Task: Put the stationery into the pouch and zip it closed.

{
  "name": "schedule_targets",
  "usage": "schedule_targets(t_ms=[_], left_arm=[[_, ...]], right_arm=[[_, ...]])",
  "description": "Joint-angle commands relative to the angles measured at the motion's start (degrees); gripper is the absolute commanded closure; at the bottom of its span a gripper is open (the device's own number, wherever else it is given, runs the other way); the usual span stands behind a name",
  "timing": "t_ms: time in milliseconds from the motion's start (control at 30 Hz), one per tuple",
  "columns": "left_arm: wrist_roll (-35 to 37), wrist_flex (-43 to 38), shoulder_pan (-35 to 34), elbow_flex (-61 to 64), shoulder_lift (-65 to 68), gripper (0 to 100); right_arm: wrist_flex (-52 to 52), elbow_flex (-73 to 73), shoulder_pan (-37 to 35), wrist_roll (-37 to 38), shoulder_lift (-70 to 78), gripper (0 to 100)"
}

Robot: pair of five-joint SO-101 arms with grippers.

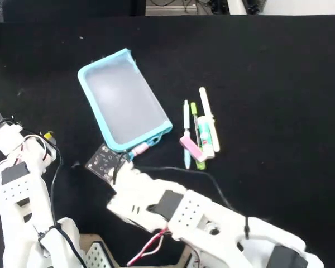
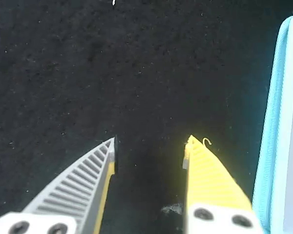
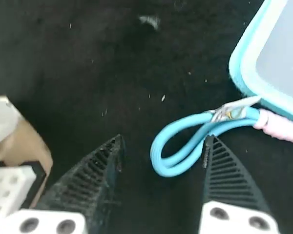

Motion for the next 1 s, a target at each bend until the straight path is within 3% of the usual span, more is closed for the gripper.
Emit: schedule_targets(t_ms=[0,400,533,667,833,967], left_arm=[[0.4,-2.5,-0.6,-1.0,-0.4,77],[0.4,-2.9,-0.6,-0.9,-0.4,77],[0.3,-2.9,-0.8,-0.9,-0.4,77],[0.3,-2.9,-0.9,-1.0,-0.4,77],[0.3,-2.9,-0.9,-1.0,-0.4,77],[0.3,-2.9,-0.9,-0.9,-0.4,77]], right_arm=[[-5.0,-1.6,0.9,-1.0,2.6,74.4],[-13.2,-2.4,5.4,-0.8,15.5,74.7],[-7.1,-5.1,11.2,-0.8,15.5,76.6],[-1.0,-8.9,20.0,-0.7,15.5,99.1],[8.5,-14.6,28.9,4.0,15.5,98.5],[21.7,-21.7,33.2,13.4,15.1,98.8]])
